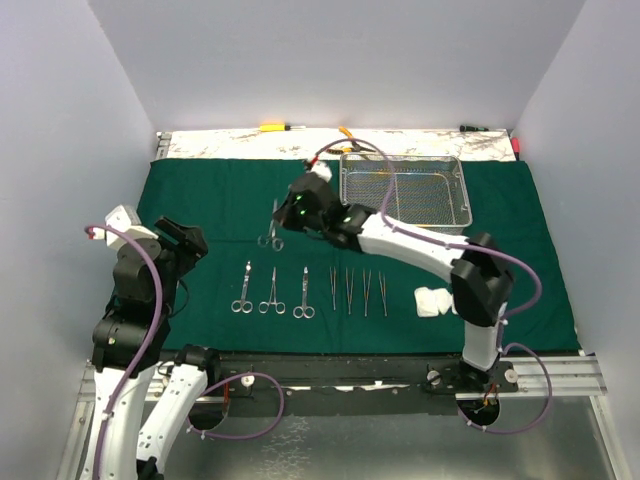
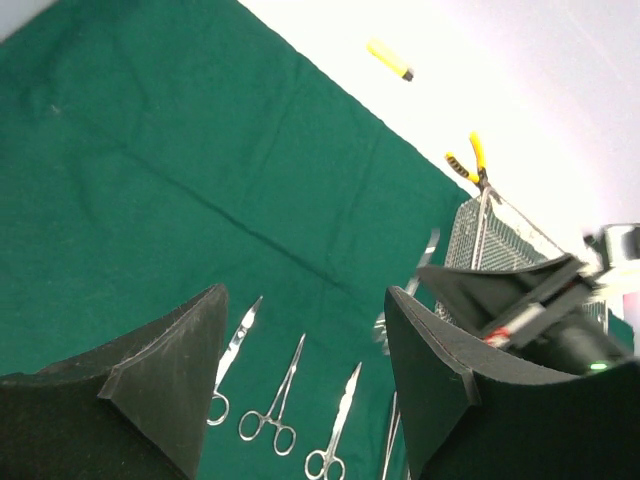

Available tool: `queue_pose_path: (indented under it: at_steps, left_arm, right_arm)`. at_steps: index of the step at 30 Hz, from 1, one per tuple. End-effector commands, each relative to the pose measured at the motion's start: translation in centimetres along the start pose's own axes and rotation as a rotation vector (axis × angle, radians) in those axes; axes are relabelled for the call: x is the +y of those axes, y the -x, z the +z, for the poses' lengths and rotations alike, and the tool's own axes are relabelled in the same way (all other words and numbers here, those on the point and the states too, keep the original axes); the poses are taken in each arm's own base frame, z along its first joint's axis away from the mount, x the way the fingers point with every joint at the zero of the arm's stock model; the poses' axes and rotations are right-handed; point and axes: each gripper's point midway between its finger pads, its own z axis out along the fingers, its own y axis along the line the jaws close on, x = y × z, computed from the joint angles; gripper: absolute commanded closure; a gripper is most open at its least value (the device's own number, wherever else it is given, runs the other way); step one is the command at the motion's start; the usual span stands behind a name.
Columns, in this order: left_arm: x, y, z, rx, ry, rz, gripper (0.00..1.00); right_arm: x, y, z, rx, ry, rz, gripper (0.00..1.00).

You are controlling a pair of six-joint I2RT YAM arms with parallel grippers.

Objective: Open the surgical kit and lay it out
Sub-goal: Place the medical item in the surgical kit.

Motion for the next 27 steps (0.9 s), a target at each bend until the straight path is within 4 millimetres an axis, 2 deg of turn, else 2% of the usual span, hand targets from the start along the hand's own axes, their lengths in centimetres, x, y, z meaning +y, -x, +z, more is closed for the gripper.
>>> queue_pose_path:
  at_steps: [1,5,7,12,22,27]
  left_arm:
    - [1.7,1.3,-2.2,-0.041,0.072,-0.005,0.34]
    - [2.6,2.0,-3.3,-0.06,0.112,0.007,0.34]
    - [3.0,2.4,-3.8,-0.071,0.125,0.015,0.34]
    - [3.1,2.9,-4.3,-0.082,0.134,0.025,0.34]
    - [2.7,2.3,-3.7,-0.051,0.124,0.031,0.34]
    - [2.8,2.2,-3.6,-0.051,0.125,0.032,0.34]
  right_arm:
    - [4.1,-5.0,2.9,0.041,0.055,0.14,0.99]
    - [7.0,-9.5,4.4,0.102,0.082,0.173,0.99]
    - [8.0,-10.8,5.2,0.125,0.105,0.183,0.99]
    - [8.9,-13.7,7.5,0.206,0.137,0.2,0.99]
    - [8.0,-18.8,9.5,0.349,0.108,0.29,0.99]
    - [7.1,-20.2,10.3,0.375,0.078,0.297,0.99]
